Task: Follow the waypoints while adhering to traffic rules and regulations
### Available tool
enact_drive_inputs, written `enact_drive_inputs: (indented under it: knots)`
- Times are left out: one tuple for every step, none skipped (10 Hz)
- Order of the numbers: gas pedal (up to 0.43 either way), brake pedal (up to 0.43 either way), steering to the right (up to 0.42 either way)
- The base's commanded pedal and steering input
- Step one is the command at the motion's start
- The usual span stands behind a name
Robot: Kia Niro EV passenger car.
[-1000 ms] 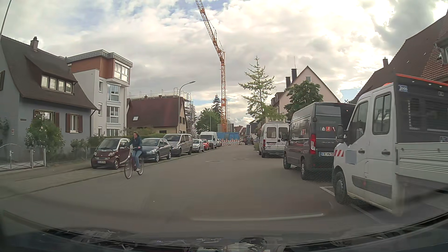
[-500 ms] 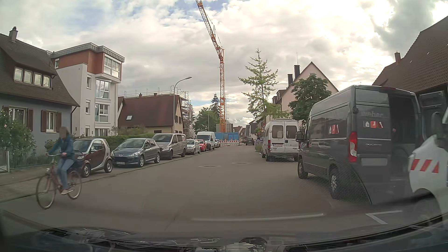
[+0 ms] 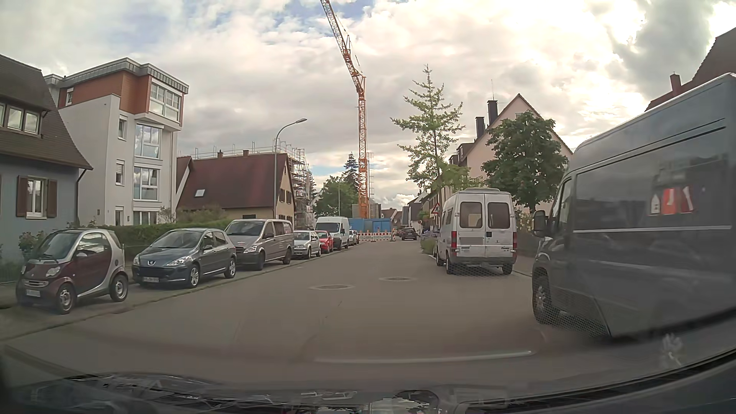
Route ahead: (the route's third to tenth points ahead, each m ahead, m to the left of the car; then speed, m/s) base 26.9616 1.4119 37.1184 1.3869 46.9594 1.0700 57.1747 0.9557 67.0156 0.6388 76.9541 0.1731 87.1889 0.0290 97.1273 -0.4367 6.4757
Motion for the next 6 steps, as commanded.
enact_drive_inputs:
  knots:
    - [0.079,0.0,0.007]
    - [0.079,0.0,0.009]
    - [0.079,0.0,0.01]
    - [0.079,0.0,0.008]
    - [0.079,0.0,0.003]
    - [0.079,0.0,0.004]
